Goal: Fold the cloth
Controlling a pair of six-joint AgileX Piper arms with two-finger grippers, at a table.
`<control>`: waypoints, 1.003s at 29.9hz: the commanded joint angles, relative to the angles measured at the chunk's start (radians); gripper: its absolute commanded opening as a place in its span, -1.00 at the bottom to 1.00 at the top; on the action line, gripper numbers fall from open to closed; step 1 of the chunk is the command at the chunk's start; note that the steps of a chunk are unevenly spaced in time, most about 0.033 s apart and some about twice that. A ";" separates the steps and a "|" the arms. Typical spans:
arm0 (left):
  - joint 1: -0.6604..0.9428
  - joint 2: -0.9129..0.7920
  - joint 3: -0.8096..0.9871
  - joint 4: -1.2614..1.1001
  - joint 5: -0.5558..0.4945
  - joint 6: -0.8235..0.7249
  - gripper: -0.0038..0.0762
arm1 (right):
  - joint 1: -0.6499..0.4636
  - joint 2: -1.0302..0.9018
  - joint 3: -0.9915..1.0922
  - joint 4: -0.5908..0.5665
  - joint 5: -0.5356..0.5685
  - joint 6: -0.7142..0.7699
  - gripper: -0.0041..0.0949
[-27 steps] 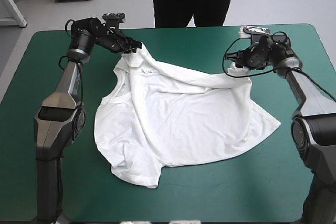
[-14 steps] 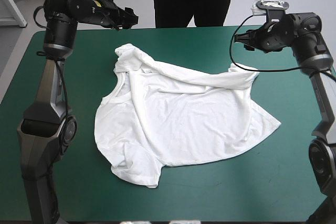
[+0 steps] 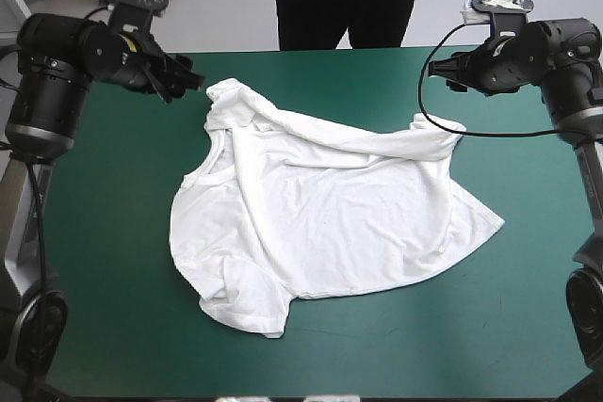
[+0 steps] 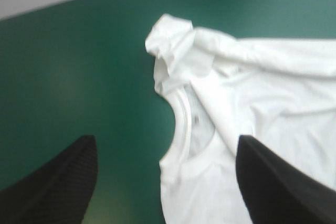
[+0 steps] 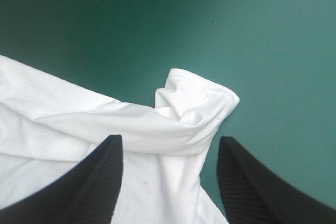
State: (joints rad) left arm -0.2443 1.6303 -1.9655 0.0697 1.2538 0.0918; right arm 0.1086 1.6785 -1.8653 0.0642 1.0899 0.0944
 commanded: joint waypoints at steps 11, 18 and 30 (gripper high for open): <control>0.013 -0.120 0.531 -0.002 0.012 -0.125 0.41 | -0.008 -0.054 -0.033 -0.006 -0.034 -0.008 0.02; 0.121 -0.117 0.630 -0.104 -0.052 -0.071 0.41 | -0.008 -0.054 -0.033 -0.006 -0.034 -0.010 -0.02; 0.126 0.021 0.697 -0.130 -0.170 -0.070 0.41 | -0.008 -0.054 -0.033 -0.006 -0.034 -0.014 -0.02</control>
State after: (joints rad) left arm -0.1186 1.6558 -1.2524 -0.0422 1.1254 0.0282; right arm 0.1078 1.6776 -1.8653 0.0642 1.1007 0.0932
